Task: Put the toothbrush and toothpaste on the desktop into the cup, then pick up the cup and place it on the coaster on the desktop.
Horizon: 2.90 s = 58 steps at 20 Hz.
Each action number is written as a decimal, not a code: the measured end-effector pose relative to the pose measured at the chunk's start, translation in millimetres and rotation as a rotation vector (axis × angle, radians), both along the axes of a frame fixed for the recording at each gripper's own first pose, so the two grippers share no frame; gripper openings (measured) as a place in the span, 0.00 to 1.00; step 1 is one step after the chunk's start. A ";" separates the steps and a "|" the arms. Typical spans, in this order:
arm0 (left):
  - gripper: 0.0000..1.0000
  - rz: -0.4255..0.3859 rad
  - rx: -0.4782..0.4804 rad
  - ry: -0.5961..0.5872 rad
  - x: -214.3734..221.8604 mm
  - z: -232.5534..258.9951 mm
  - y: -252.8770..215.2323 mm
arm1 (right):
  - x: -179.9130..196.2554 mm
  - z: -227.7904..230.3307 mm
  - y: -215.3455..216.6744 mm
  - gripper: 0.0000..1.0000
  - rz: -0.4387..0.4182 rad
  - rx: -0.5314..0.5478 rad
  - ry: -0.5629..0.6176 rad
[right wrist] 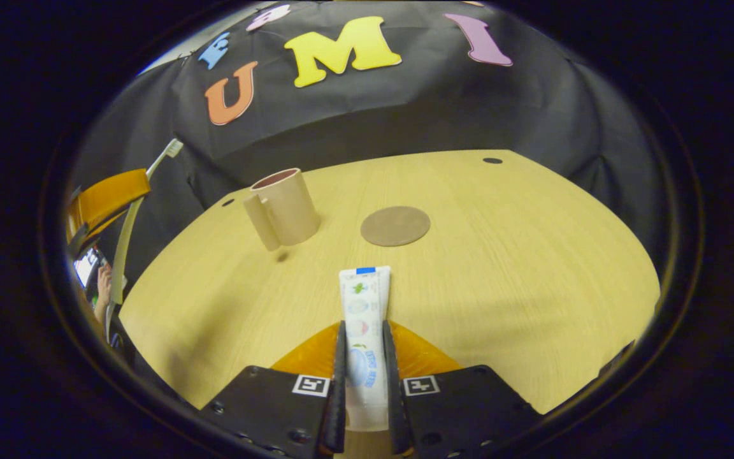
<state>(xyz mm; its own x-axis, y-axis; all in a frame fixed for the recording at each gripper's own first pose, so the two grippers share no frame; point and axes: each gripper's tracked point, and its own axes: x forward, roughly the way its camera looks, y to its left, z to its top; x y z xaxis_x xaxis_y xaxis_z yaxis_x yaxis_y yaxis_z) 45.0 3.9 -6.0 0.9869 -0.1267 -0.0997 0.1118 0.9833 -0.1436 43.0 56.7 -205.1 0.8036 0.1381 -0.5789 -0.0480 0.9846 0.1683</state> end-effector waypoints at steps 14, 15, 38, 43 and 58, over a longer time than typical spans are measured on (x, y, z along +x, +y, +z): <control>0.10 -0.036 -0.014 -0.111 65.7 44.6 -22.7 | 22.6 97.2 -4.5 0.21 0.038 0.012 -0.268; 0.10 -0.032 -0.008 -0.113 74.3 45.7 -20.7 | 28.4 112.2 -4.2 0.21 0.041 0.016 -0.294; 0.11 -0.035 0.079 -0.073 190.2 34.6 -37.9 | 103.7 180.5 -23.8 0.21 0.021 0.081 -0.444; 0.12 -0.039 0.062 -0.025 188.1 21.2 -34.9 | 101.2 177.8 -28.4 0.20 0.008 0.070 -0.438; 0.97 0.057 0.057 -0.011 142.8 25.6 24.4 | 104.4 202.3 25.2 0.22 0.064 0.065 -0.478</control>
